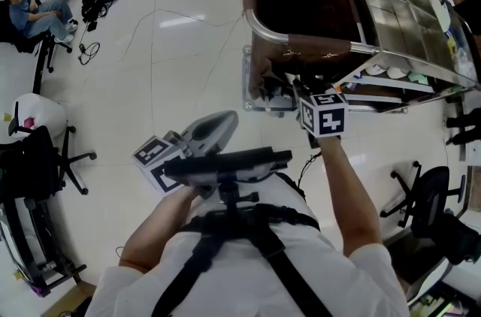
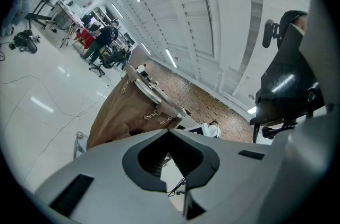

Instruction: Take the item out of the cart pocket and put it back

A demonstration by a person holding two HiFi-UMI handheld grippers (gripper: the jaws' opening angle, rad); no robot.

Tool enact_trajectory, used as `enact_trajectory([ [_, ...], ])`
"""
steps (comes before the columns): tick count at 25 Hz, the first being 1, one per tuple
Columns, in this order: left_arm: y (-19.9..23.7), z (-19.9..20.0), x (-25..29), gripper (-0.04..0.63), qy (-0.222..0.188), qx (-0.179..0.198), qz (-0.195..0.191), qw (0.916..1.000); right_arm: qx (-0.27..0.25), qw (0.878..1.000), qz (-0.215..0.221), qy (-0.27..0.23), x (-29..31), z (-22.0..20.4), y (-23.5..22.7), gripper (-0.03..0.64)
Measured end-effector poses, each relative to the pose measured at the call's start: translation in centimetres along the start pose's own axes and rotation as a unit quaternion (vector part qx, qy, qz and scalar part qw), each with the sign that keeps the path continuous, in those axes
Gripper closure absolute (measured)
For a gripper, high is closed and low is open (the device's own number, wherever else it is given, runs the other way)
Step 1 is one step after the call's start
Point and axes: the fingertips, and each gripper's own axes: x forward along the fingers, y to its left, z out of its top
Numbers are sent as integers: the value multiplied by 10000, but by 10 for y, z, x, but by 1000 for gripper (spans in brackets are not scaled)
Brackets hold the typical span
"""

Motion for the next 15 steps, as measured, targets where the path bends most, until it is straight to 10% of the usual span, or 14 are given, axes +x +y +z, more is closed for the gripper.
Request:
enact_trajectory([
  [15, 2, -3, 4, 601, 80, -58, -52, 9999, 81, 9966, -145, -808, -55, 35, 2, 517],
])
